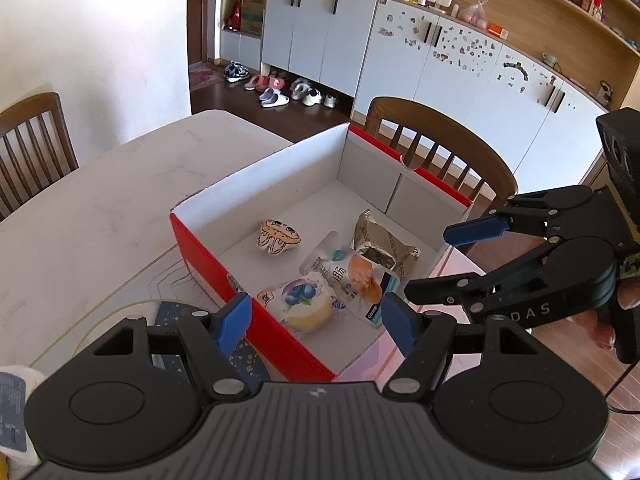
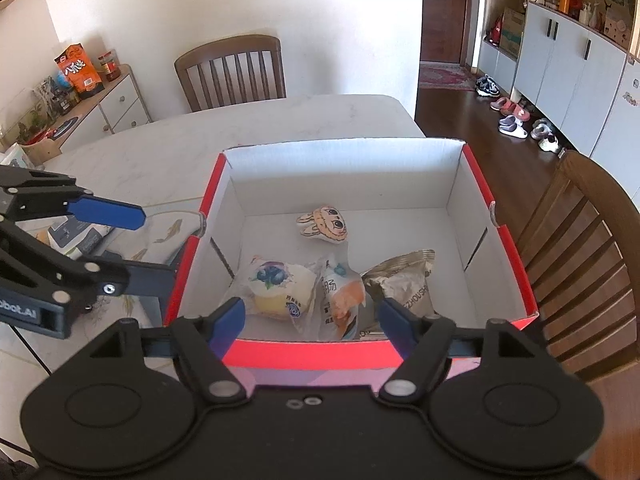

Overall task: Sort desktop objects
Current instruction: 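Withdraw both open tools up and away from the box, then reach the left tool toward the black plastic bag while the right tool reaches toward the pink binder clip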

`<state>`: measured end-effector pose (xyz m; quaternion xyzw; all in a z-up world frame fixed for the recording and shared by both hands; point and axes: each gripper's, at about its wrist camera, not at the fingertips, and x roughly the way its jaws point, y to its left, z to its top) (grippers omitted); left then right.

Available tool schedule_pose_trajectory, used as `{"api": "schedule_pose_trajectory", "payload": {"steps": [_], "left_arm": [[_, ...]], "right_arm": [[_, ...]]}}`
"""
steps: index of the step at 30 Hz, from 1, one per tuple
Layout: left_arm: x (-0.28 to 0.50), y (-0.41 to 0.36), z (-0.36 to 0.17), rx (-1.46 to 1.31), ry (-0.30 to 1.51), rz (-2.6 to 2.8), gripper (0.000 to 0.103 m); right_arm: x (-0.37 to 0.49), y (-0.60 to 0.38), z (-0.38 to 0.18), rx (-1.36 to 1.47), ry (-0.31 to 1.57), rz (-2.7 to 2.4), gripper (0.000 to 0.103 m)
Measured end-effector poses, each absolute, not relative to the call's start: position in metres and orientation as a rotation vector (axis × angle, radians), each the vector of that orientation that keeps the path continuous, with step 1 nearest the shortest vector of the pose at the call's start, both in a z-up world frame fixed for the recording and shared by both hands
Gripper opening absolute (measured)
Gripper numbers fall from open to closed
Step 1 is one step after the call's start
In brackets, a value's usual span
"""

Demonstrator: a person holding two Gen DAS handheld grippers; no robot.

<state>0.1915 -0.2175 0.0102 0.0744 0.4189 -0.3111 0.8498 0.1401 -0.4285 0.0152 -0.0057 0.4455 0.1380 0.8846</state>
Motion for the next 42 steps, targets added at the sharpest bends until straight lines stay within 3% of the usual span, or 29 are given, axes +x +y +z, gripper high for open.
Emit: {"api": "schedule_pose_trajectory", "payload": {"steps": [7,10,13,18,21,42], "left_arm": [[0.174,-0.197,0.01,0.136,0.894,-0.651,0.071],[0.167,-0.187,0.009,0.119,0.898,-0.632,0.08],[0.16,-0.174,0.008,0.098,0.902,-0.61,0.082],[0.148,-0.149,0.005,0.073,0.907,-0.56,0.089],[0.139,-0.135,0.0,0.073,0.899,-0.514,0.102],[0.107,-0.005,-0.027,-0.012,0.873,-0.128,0.102]], "right_arm": [[0.136,-0.418,0.019,-0.013,0.918,0.293,0.079],[0.135,-0.412,0.02,-0.013,0.917,0.305,0.079],[0.133,-0.404,0.021,-0.007,0.91,0.33,0.08],[0.129,-0.386,0.025,-0.01,0.895,0.377,0.09],[0.129,-0.373,0.026,-0.023,0.897,0.4,0.092],[0.126,-0.267,0.015,-0.142,0.908,0.582,0.092]]}}
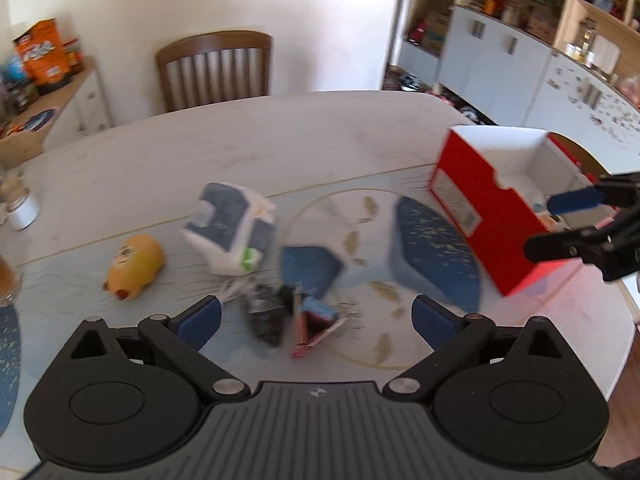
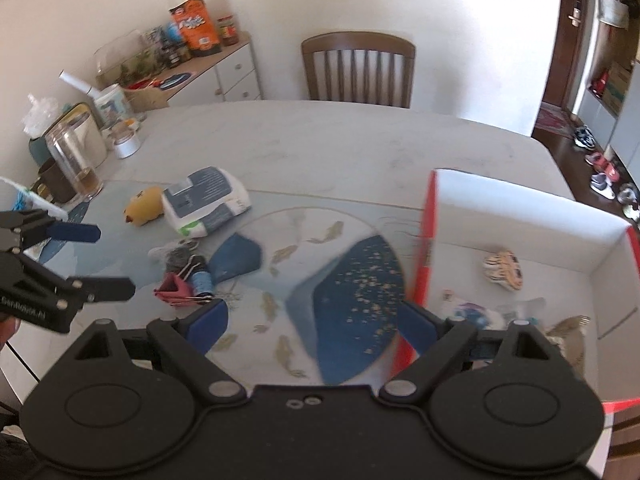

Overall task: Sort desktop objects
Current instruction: 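Reach the left tool toward the black plastic bag while the right tool reaches toward the pink binder clip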

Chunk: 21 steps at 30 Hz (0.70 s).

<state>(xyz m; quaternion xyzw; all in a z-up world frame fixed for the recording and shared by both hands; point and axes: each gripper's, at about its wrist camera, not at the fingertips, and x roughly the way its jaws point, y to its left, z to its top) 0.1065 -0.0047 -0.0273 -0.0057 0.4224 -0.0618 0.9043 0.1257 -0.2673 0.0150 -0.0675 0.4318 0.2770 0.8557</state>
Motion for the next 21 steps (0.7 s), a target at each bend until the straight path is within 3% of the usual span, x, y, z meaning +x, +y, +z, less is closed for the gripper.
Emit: {"api": "schedule_pose_trajectory", "payload": {"steps": [21], "left_arm": [[0.141,0.039,-0.077,-0.056,0.936,0.045,0.101]], "right_arm": [[0.095,-0.169,-0.018,-0.265,0.89,0.737,0.089]]}}
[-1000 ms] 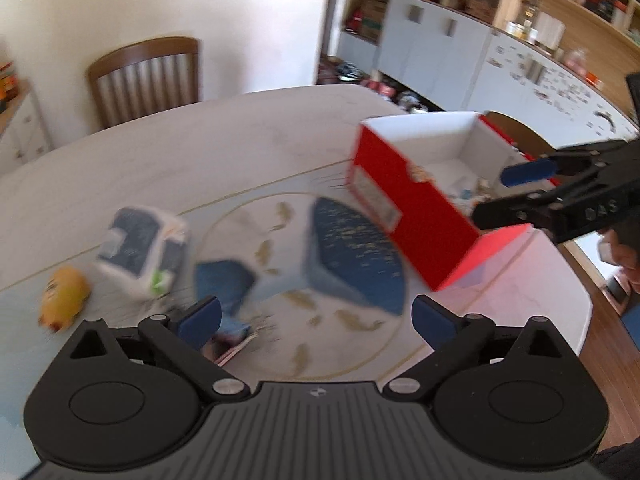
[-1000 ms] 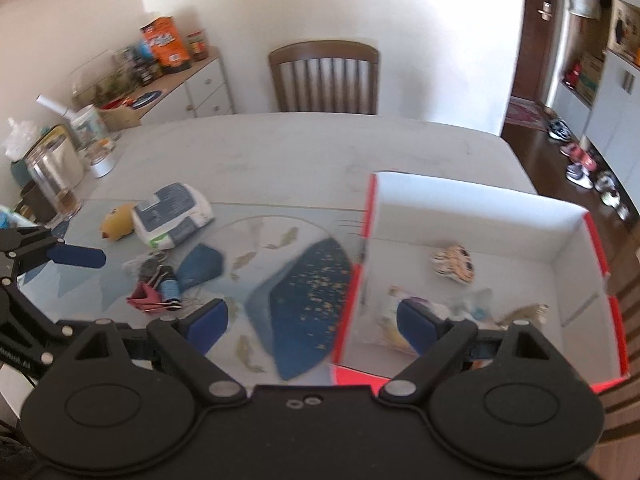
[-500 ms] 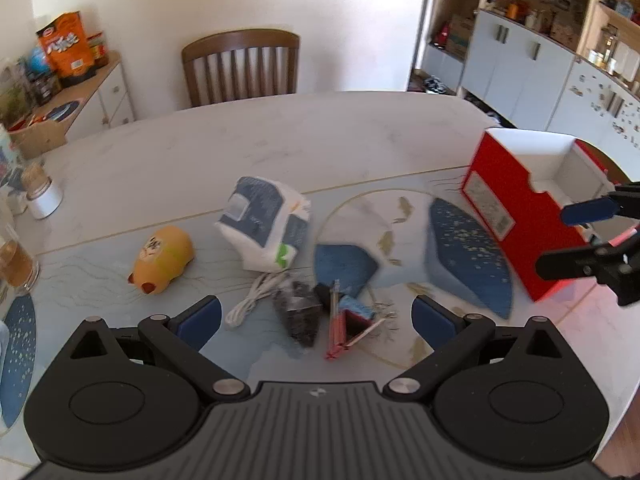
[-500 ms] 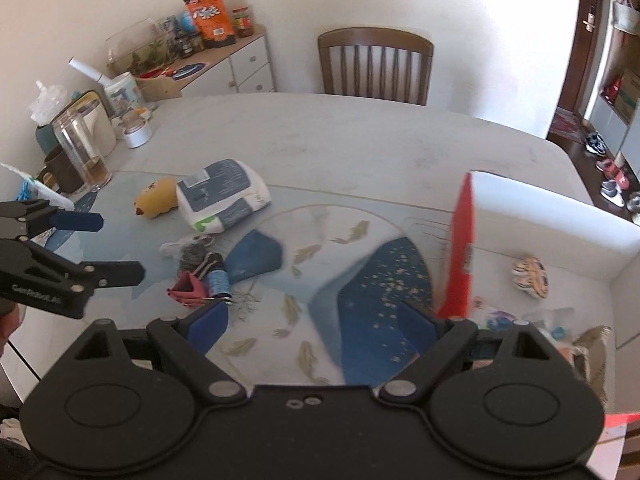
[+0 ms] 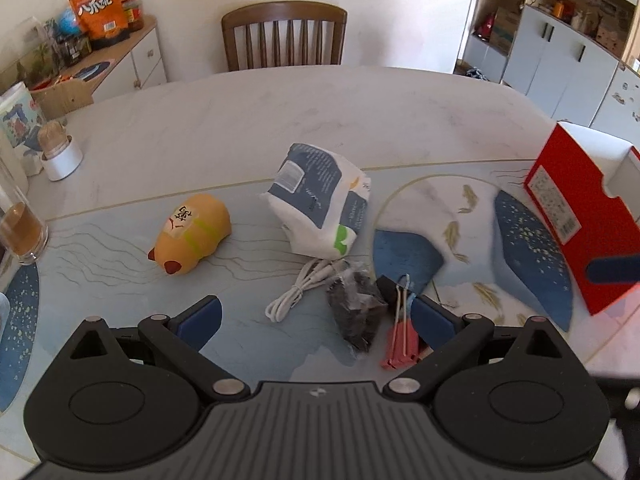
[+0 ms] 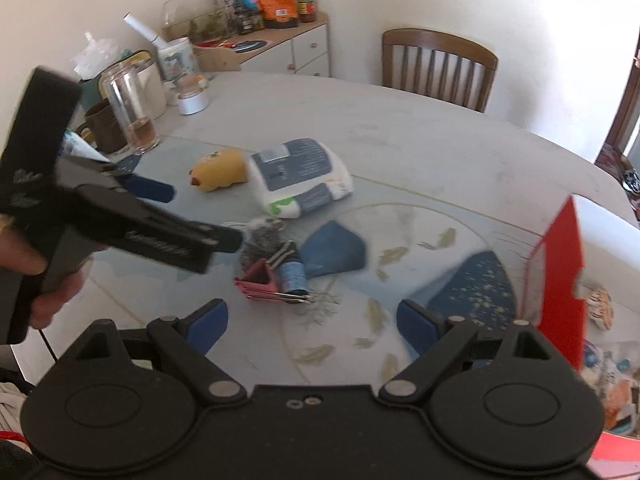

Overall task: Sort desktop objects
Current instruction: 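Reach the left tool toward the black plastic bag while the right tool reaches toward the pink binder clip, then close the left tool on the black bag while the right tool closes on the pink clip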

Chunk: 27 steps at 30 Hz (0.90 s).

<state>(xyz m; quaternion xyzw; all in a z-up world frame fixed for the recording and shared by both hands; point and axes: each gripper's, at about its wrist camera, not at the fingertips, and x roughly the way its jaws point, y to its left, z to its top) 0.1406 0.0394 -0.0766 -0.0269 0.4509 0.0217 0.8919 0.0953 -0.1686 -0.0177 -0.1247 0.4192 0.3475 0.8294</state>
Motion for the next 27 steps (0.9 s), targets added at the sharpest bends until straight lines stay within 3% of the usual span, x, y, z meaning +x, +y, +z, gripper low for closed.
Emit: {"api": "schedule_pose_trajectory", "payload": {"steps": [13,17,20,27], "left_arm": [[0.158,0.044,-0.09,-0.091,0.945,0.037,0.099],[0.162,0.041,-0.096,-0.1,0.958,0.022,0.092],[0.164,0.04,-0.101,-0.113,0.965,0.023,0.09],[0.167,0.038,-0.108,-0.133,0.975,0.022,0.08]], "right_arm": [[0.083,-0.118,-0.057,-0.365,0.865,0.756,0.084],[0.086,-0.109,-0.068,-0.381,0.859,0.749,0.083],[0.089,-0.102,-0.075,-0.397,0.866,0.752,0.073],[0.091,-0.094,-0.085,-0.408,0.857,0.72,0.065]]}}
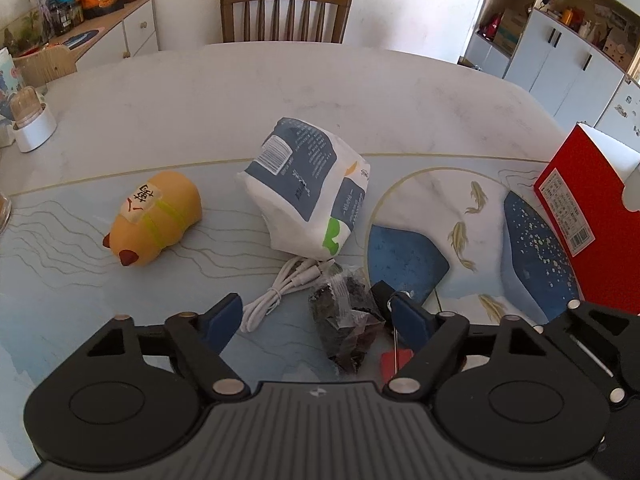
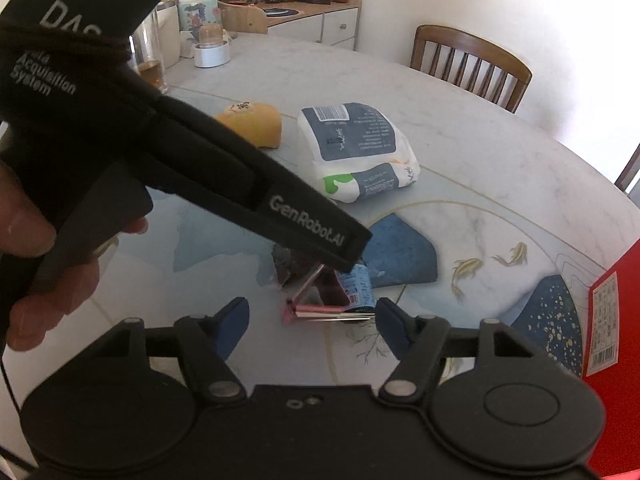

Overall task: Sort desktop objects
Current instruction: 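Close the left tool on the black bag while the right tool closes on the pink clip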

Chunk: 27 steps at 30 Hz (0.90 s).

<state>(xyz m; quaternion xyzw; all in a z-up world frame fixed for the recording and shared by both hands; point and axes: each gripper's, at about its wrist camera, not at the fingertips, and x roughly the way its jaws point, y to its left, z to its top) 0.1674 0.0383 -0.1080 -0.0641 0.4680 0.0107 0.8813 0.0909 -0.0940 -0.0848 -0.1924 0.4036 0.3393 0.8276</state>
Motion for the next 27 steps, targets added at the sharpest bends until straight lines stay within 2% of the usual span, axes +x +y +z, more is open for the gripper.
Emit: {"api": "schedule_pose_trajectory", "payload": {"steps": [3,5,8,12,14,19,21,27], "left_arm": [[0.166,0.037,-0.109,-0.138,0.974,0.008,0.071],[0.167,0.037,-0.112,-0.145,0.984,0.005,0.06],[0.168,0.037,-0.116,-0.156,0.996,0.002,0.053],[0.168,0.037,-0.119,-0.156,0.999,0.0,0.05],[0.169,0.036,-0.121,-0.155,1.002,-0.006,0.044],[0.168,0.034,-0.125,-0.15,1.008,-0.01,0.042],[0.167,0.035,-0.127,-0.152,1.01,-0.016,0.038],[0.164,0.035,-0.127,-0.15,0.999,-0.024,0.033]], "right_arm": [[0.09,-0.093,-0.087,-0.414,0.855,0.723,0.055],[0.091,-0.093,-0.089,-0.417,0.862,0.722,0.05],[0.092,-0.095,-0.092,-0.417,0.877,0.711,0.042],[0.091,-0.099,-0.096,-0.41,0.88,0.709,0.042],[0.09,-0.1,-0.097,-0.406,0.873,0.712,0.04],[0.087,-0.099,-0.105,-0.421,0.887,0.744,0.041],[0.084,-0.099,-0.105,-0.431,0.872,0.749,0.04],[0.084,-0.1,-0.104,-0.426,0.87,0.752,0.034]]}}
